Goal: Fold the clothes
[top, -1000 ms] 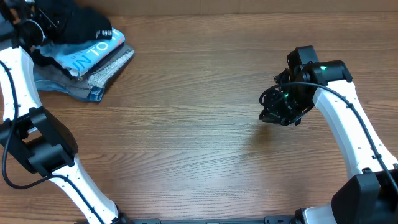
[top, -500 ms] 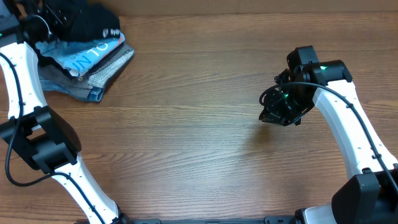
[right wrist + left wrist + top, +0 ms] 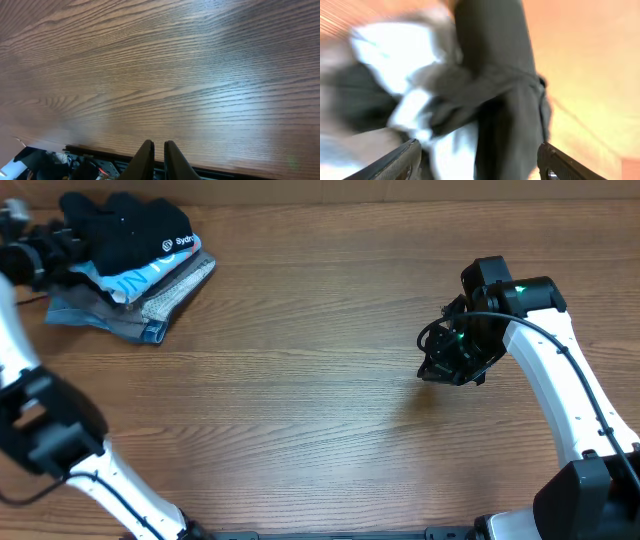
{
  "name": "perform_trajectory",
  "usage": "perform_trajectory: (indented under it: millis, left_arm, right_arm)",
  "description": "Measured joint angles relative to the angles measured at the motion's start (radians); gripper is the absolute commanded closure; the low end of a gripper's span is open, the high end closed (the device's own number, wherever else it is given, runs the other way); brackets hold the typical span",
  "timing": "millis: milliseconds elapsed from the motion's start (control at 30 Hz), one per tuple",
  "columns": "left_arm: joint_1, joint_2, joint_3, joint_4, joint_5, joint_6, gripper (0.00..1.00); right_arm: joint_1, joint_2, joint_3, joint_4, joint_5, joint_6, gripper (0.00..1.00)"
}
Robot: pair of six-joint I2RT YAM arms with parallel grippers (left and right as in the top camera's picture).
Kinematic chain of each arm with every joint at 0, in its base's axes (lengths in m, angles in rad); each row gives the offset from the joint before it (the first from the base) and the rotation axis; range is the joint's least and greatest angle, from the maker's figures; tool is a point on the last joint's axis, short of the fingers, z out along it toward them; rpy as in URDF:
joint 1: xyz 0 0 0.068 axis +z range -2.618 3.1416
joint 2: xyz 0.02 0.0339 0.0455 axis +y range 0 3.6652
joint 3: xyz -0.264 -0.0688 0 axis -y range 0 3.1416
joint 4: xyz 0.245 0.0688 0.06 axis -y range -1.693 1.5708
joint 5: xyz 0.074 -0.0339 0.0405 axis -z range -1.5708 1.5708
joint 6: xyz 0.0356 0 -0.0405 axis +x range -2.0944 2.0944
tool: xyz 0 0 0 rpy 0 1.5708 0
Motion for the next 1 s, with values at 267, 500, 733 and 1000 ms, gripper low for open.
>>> perform_trajectory:
  millis: [267,500,733,1000]
  left_arm:
    - [0.072,-0.344,0.000,-0.157,0.045,0.107,0.48]
    - [-0.075,-0.594,0.004,-0.406,0.046,0.297,0.29]
    - [-0.250,-0.831,0.003,-0.656,-0.124,0.372,0.00]
    - [-0.300,-1.023,-0.003,-0.762,-0.284,0.288,0.00]
  right_arm:
    - [0.000,-0.001,0.000,0.031,0.000,0.000,0.86]
    - [0.000,-0.143,0.011,0.119,0.029,-0.003,0.75]
    - [0.000,-0.536,0.074,0.213,0.088,-0.029,0.00]
    - [0.000,-0.768,0.086,0.206,0.097,-0.031,0.00]
